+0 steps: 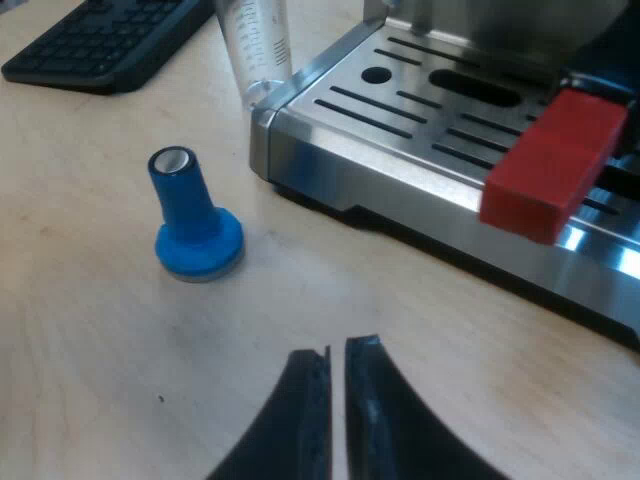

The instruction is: Grind coffee beans and then tamp

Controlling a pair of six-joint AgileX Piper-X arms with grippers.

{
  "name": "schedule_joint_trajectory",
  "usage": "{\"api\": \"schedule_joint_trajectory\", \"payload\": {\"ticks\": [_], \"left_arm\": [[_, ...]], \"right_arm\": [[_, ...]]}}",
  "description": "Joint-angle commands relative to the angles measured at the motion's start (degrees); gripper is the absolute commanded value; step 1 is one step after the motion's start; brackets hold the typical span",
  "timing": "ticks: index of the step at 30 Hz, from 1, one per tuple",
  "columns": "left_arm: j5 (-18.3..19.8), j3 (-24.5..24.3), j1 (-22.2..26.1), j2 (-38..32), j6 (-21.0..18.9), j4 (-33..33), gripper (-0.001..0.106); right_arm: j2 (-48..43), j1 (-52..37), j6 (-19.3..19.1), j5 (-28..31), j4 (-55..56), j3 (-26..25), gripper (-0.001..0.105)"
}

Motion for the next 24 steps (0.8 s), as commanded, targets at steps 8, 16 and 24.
{"api": "schedule_joint_trajectory", "payload": {"ticks": [8,16,24], "left_arm": [[0.3,0.0,-0.2,0.2,0.0,-0.7,0.074],[0.3,0.0,-0.2,0.2,0.0,-0.7,0.074],[0.3,0.0,-0.2,0.2,0.0,-0.7,0.074]], "right_arm": [[4.8,3.7,7.1,17.0,-7.1,0.0,0.000],[8.1,3.7,9.2,18.8,-10.5,0.0,0.000],[13.5,3.7,9.2,22.1,-16.7,0.0,0.000]]}}
